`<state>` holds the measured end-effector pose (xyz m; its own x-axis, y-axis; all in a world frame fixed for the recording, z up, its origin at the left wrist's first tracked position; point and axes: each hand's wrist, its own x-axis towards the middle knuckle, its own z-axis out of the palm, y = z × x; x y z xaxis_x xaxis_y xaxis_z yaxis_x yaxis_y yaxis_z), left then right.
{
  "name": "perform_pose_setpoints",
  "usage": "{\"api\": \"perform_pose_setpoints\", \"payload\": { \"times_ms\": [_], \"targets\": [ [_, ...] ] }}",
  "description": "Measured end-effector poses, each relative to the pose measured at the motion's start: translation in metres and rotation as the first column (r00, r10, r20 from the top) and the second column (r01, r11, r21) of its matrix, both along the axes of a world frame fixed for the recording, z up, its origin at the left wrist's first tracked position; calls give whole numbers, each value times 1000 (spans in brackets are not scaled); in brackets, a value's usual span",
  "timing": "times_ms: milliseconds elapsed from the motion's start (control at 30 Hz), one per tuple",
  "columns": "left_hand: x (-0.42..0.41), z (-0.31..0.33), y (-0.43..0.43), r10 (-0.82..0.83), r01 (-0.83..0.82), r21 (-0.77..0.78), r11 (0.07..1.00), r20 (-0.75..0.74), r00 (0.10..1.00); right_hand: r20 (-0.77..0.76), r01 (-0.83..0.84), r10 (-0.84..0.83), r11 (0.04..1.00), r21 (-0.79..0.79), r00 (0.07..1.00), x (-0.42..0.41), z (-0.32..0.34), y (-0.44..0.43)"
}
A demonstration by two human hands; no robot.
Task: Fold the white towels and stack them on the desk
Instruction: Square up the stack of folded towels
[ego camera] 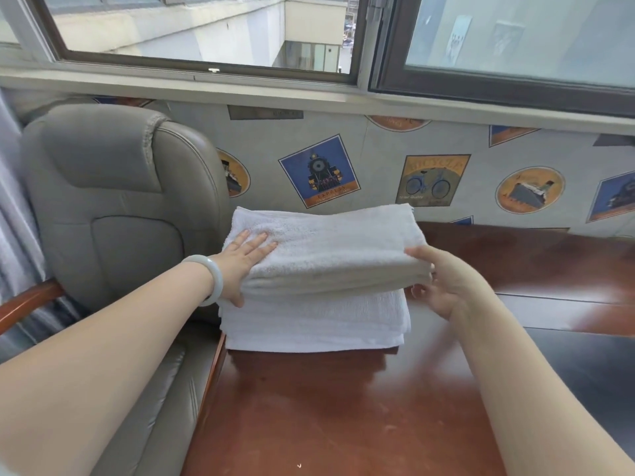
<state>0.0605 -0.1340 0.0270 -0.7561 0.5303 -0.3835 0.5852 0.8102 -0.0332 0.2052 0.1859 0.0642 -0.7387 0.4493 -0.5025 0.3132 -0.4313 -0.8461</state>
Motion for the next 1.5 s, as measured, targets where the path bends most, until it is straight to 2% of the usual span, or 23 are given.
{"api": "perform_pose_setpoints", "payload": {
  "times_ms": [133,200,333,500,567,633,700,833,867,933,1000,1133,1333,1500],
  "targets": [
    [0,0,1,-27,27,-7,1000,-4,1000,225,-13,19,1000,-28,974,23,-50,-3],
    [0,-1,3,-29,29,-7,1000,-8,1000,259,-16,26,999,-41,965,29,-61,-5],
    [0,-3,3,-6,6,-2,1000,-8,1000,187,-58,68,997,-58,980,20,-49,-6],
    [5,-5,2,43,-43,42,998,2,999,62,-8,-3,982,186,998,-14,-28,6],
    [9,-5,4,49,-49,34,998,2,999,133,-16,-21,963,268,991,-18,-41,13],
    [12,-4,9,34,-33,14,999,-9,999,253,-88,24,965,246,967,-12,-57,18],
    [14,1,12,36,-36,-11,999,-1,999,309,-186,124,966,181,943,-7,-59,21],
    [15,17,17,72,-70,-79,994,28,997,289,-295,246,945,142,925,-16,-43,29],
    [13,23,21,75,-75,-62,995,-11,997,288,-301,251,942,145,924,-19,-39,29],
    [8,31,31,101,-91,72,993,-140,985,304,-301,248,943,142,920,-23,-35,25],
    [1,29,40,117,-81,185,979,-196,974,329,-299,240,944,143,914,-28,-41,26],
    [-1,-1,51,176,-170,105,980,-45,983,369,-311,250,944,115,895,-32,-50,27],
    [-20,-11,51,224,-227,95,969,43,974,425,-380,291,914,140,857,-47,-36,26],
    [-26,-23,55,277,-272,133,953,-14,961,485,-420,301,894,157,821,-78,-25,27]
  ]
}}
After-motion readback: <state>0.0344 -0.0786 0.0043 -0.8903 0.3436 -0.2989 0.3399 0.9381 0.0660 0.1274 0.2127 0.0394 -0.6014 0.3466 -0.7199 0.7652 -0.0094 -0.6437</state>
